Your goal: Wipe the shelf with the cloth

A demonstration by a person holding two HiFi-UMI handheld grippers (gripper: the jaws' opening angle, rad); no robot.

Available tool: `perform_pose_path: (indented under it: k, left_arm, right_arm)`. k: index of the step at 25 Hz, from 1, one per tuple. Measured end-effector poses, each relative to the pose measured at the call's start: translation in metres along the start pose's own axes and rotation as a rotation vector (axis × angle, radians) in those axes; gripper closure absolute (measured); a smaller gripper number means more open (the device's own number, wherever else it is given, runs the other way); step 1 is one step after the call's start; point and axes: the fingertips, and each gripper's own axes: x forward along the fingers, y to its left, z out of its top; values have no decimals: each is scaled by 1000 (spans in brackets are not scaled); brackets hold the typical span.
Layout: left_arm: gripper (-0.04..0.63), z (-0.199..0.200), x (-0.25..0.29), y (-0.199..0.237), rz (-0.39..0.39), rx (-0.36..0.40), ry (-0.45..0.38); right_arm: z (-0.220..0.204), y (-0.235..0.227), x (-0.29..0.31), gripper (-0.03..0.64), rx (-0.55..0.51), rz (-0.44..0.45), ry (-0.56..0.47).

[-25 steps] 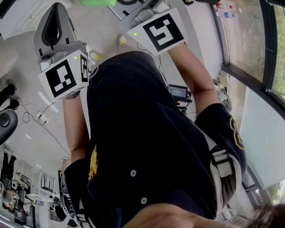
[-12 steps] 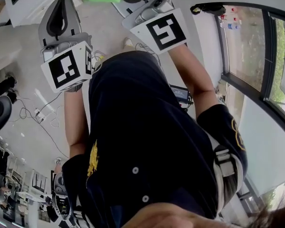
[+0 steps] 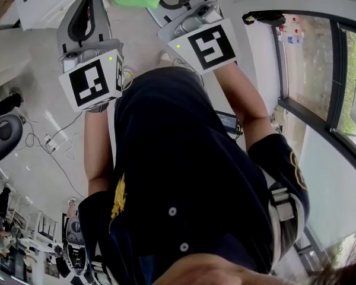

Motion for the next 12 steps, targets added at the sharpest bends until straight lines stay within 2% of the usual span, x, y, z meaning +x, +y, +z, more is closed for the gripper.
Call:
perform_pose_path:
  k: [12]
  left_arm:
    - [577,1,3,-15,-30,7,4]
  right_arm:
    - [-2,-8,-9,552,4,-26,18]
